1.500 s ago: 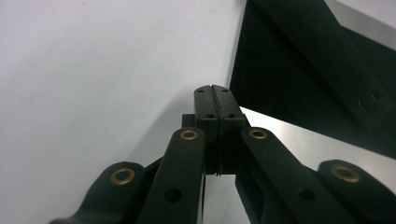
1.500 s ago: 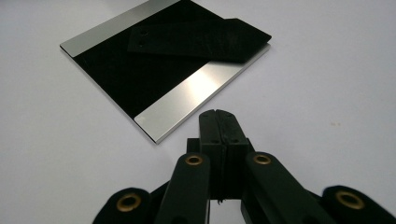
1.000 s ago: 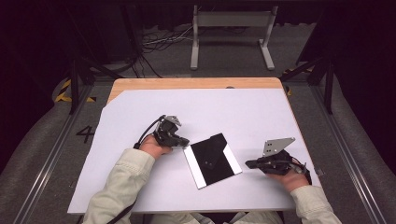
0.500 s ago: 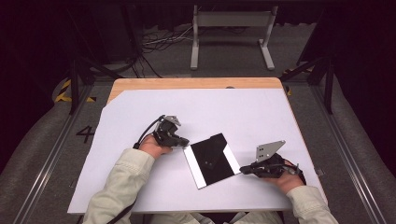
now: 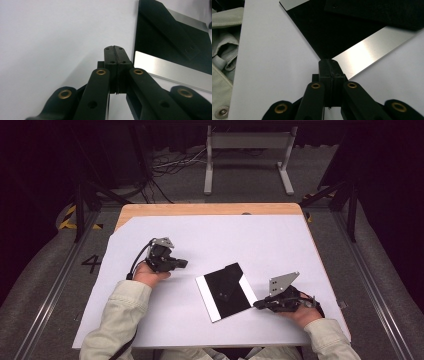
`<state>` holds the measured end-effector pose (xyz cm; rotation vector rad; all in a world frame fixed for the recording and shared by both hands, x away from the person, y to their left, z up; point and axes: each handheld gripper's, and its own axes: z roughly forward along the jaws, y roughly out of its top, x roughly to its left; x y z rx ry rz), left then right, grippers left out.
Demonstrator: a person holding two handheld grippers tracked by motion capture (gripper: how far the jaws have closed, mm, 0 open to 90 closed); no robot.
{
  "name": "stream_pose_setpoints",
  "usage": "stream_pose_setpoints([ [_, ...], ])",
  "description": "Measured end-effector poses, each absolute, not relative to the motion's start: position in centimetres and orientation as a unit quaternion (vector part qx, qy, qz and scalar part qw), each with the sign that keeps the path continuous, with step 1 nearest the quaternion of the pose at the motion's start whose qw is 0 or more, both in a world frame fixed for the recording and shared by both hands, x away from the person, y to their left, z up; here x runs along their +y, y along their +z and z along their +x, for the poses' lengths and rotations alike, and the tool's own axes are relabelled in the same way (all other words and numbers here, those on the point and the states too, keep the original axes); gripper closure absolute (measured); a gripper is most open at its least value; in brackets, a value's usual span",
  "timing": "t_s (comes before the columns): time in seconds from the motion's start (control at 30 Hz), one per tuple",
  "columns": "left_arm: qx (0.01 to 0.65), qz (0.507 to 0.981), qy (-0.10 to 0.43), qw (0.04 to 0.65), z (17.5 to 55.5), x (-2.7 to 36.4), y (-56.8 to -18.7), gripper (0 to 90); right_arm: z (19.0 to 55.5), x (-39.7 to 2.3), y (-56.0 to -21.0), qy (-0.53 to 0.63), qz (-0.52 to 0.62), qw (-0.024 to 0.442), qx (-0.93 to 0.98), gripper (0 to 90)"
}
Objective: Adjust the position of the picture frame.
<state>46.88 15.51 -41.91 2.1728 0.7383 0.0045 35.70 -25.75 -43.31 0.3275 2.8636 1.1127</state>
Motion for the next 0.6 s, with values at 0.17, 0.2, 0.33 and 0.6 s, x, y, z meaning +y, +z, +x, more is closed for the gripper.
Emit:
stream_pose_setpoints([
  [0.17, 0.305, 0.854, 0.010, 0.422, 46.7, 17.3, -41.6, 90.0, 35.8, -25.5, -43.6, 0.350, 0.105, 0.025, 0.930, 90.0],
  [0.2, 0.307, 0.853, 0.009, 0.423, 46.7, 17.5, -41.6, 90.0, 35.9, -25.5, -43.6, 0.349, 0.106, 0.026, 0.931, 90.0],
  [0.33, 0.312, 0.850, 0.012, 0.424, 46.5, 17.9, -41.5, 90.0, 36.0, -25.3, -43.5, 0.346, 0.105, 0.020, 0.932, 90.0],
  [0.6, 0.320, 0.849, 0.018, 0.420, 45.6, 19.1, -41.6, 90.0, 37.0, -24.9, -43.3, 0.330, 0.115, 0.042, 0.936, 90.0],
])
